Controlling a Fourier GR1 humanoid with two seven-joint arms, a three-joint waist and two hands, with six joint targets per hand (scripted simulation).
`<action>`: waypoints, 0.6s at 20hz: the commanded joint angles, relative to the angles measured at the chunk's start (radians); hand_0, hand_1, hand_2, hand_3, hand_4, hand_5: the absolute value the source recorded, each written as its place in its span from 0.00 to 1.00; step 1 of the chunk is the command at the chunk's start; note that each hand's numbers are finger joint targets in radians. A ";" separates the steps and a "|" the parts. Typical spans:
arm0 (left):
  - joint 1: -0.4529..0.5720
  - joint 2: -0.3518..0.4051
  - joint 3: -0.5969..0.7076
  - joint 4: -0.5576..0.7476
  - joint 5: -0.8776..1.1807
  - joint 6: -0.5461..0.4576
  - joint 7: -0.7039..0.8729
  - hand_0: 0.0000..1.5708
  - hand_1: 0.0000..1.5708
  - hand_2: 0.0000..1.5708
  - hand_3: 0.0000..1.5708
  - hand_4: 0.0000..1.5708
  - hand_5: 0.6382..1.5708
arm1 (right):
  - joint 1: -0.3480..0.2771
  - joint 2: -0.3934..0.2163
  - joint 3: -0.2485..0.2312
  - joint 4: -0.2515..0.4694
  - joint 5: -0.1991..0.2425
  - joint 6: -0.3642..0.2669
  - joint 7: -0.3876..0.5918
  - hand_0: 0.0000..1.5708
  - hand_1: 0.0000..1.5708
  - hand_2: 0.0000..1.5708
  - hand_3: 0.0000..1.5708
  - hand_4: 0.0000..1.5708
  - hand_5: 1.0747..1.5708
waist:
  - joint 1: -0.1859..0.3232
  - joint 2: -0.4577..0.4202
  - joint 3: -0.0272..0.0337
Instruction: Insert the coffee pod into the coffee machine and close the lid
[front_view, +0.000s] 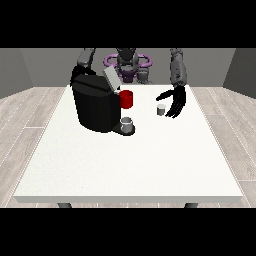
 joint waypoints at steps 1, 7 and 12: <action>0.015 0.018 -0.015 0.071 -0.057 0.038 -0.064 0.38 0.38 0.46 0.30 0.00 1.00 | 0.027 -0.012 0.010 -0.020 -0.022 0.046 0.003 0.00 0.00 0.00 0.00 0.27 1.00 | -0.027 0.018 -0.0001; -0.039 -0.009 -0.048 0.109 -0.144 0.122 -0.066 0.43 0.43 0.52 0.35 0.00 1.00 | -0.035 0.003 0.007 0.003 0.001 -0.008 0.050 0.00 0.00 0.00 0.00 0.33 1.00 | -0.011 0.010 -0.0002; -0.045 -0.022 -0.024 0.144 -0.163 0.207 -0.113 0.49 0.49 0.58 0.44 0.22 1.00 | 0.008 -0.010 0.000 -0.009 -0.021 0.024 0.008 0.00 0.00 0.00 0.00 0.33 1.00 | -0.030 0.005 -0.0001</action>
